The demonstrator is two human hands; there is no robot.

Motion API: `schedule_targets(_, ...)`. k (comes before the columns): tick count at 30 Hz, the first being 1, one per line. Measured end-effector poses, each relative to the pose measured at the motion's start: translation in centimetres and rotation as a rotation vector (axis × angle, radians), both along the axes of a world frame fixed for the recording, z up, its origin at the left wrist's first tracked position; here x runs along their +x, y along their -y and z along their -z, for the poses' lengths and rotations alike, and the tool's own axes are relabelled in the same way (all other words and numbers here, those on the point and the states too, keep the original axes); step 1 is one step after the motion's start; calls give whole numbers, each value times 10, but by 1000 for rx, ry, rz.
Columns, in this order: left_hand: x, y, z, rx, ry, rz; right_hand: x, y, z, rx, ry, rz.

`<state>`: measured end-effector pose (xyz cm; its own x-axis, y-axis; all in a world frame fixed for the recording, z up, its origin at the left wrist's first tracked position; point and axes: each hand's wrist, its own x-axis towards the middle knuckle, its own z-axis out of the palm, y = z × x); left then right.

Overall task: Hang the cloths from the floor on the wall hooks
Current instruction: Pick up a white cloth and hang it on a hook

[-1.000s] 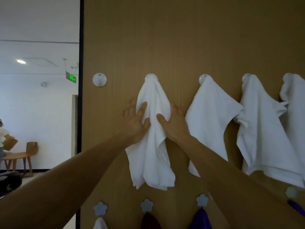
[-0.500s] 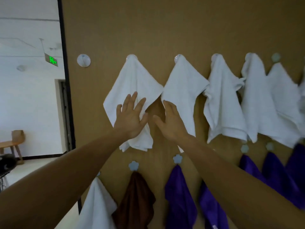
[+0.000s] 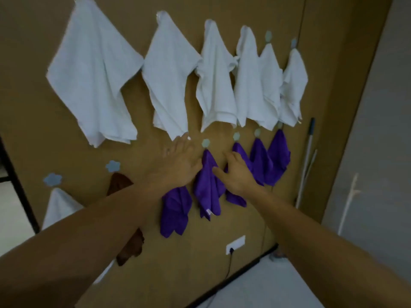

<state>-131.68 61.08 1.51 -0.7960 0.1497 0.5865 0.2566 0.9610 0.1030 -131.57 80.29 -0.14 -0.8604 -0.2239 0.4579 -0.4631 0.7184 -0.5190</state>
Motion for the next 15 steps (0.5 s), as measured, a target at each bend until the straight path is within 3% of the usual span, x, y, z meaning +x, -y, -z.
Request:
schedule_targets(6,-6,-123,56,-35,266,124,24,-124,54,72,200,205)
schedule_targets(15,-10,-364,132,-117,523,321,60,-354,115,82,411,450)
